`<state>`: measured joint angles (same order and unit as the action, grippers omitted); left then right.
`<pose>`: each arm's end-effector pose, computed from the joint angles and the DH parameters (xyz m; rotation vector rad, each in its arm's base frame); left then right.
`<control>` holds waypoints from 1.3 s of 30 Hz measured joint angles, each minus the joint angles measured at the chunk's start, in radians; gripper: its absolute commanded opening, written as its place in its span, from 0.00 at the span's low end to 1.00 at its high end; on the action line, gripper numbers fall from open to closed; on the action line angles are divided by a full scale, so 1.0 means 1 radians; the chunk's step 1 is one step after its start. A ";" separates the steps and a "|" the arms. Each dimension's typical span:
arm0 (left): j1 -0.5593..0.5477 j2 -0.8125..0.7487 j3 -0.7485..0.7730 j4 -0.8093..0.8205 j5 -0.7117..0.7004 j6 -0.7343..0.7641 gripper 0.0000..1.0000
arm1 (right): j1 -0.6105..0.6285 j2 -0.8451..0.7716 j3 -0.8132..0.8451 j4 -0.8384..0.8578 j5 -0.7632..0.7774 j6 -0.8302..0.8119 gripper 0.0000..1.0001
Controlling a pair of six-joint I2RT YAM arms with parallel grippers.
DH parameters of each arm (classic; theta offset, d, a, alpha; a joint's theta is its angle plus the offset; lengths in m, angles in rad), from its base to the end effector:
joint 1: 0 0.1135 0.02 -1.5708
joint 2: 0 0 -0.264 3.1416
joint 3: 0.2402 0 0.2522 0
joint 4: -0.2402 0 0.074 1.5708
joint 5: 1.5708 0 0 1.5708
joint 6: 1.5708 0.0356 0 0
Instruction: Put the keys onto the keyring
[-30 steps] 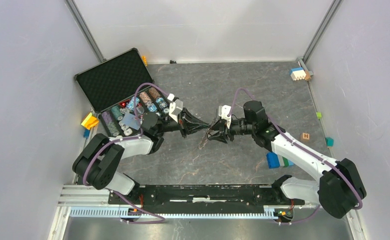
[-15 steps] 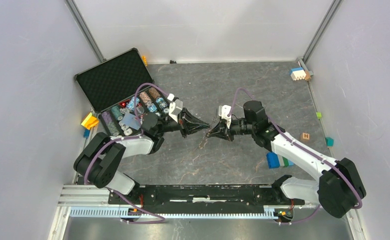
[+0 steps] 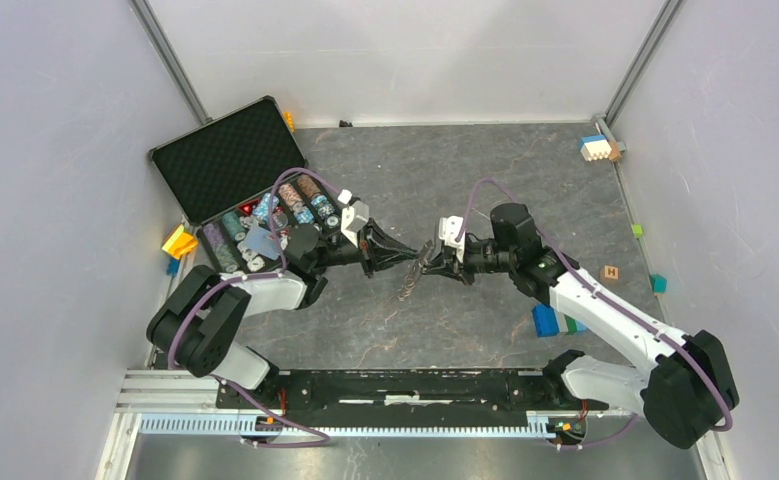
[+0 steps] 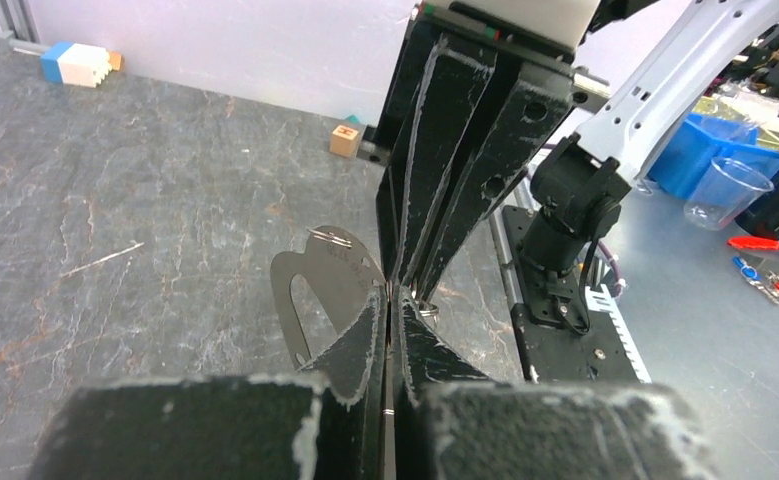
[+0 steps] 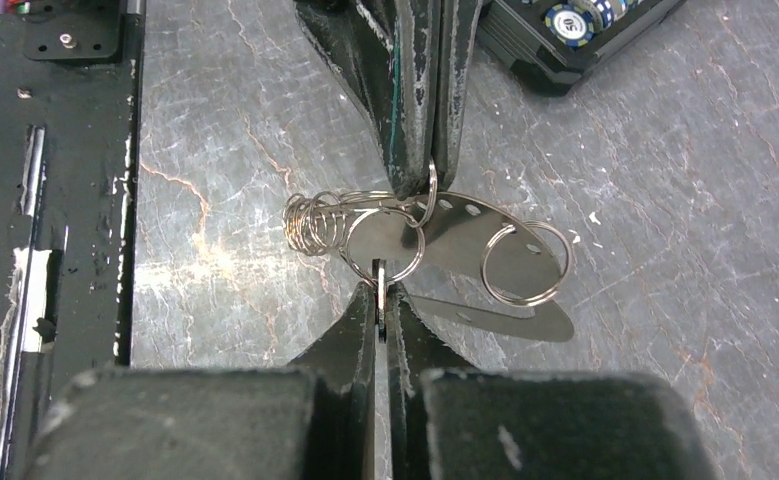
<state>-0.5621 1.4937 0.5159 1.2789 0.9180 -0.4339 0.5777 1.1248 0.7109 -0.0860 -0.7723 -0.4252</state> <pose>0.2198 -0.1719 0.2355 0.9398 1.2233 -1.3869 0.1890 0.1529 0.2604 -1.3656 1.5013 0.8889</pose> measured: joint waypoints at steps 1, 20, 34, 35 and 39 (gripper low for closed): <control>0.000 -0.001 0.000 -0.018 0.000 0.011 0.02 | 0.000 0.000 0.007 -0.017 0.011 -0.005 0.00; 0.000 -0.015 0.000 -0.134 0.043 0.118 0.02 | 0.000 0.053 0.127 -0.174 0.078 -0.036 0.00; -0.020 -0.038 0.009 -0.257 0.053 0.235 0.02 | 0.001 0.068 0.148 -0.186 0.060 -0.013 0.00; -0.020 -0.040 0.009 -0.263 0.052 0.242 0.02 | 0.001 0.069 0.150 -0.187 0.055 -0.013 0.00; -0.021 -0.045 0.013 -0.290 0.050 0.265 0.02 | 0.001 0.069 0.159 -0.199 0.047 -0.014 0.00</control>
<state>-0.5831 1.4487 0.5289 0.9894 0.9680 -0.1692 0.5785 1.1934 0.8696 -0.2848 -0.7258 -0.4393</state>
